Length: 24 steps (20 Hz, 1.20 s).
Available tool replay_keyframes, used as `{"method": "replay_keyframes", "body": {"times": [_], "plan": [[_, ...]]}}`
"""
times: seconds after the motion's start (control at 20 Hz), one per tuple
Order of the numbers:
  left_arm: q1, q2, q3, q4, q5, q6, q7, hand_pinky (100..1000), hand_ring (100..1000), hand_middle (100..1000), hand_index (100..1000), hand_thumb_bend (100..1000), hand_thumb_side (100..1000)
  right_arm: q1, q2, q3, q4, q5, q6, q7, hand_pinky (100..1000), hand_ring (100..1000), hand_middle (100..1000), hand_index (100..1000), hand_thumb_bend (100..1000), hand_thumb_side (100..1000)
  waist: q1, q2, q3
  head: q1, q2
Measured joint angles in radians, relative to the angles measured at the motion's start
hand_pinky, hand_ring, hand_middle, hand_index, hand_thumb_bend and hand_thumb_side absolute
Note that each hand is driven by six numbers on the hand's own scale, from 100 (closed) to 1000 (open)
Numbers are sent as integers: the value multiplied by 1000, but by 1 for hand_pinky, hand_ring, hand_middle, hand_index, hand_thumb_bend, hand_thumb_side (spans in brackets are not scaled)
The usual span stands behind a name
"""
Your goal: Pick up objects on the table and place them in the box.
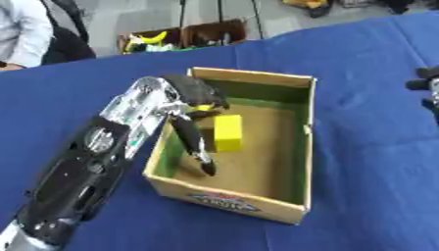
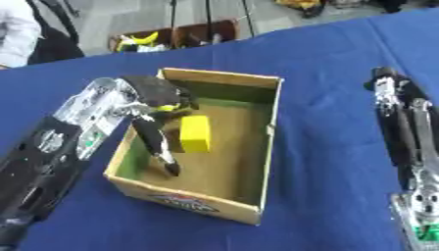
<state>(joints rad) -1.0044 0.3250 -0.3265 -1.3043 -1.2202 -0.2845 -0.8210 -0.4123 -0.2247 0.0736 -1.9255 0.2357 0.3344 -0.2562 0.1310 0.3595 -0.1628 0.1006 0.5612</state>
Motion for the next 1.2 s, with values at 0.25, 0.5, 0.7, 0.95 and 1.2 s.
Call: {"method": "replay_keyframes", "body": {"times": [0.25,0.5,0.7,0.95,1.2], "plan": [[4,2,69,-130,96,38,64,650,861,910,1000,940,1000,2,0,-3,0,0,0,0,924,1000,706,847,100,950,-6,-2,8,-6,-5],[78,33,172,-297,442,135,280,537,778,816,1000,803,1000,4,7,-9,-1,0,-3,-4,924,1000,706,847,100,948,-14,-3,31,-27,12],[150,64,257,-410,814,235,489,523,767,810,1000,542,1000,4,10,-13,-10,0,-9,-10,923,1000,704,845,100,943,-20,-3,54,-41,24],[231,104,362,-563,1102,310,729,550,763,800,1000,495,1000,4,10,-18,-20,0,-14,-16,922,1000,706,846,100,943,-32,-5,81,-60,26],[347,136,448,-664,1201,286,954,567,755,787,993,438,1000,3,15,-21,-26,0,-16,-18,921,1000,706,846,100,942,-44,-14,116,-76,26]]}}
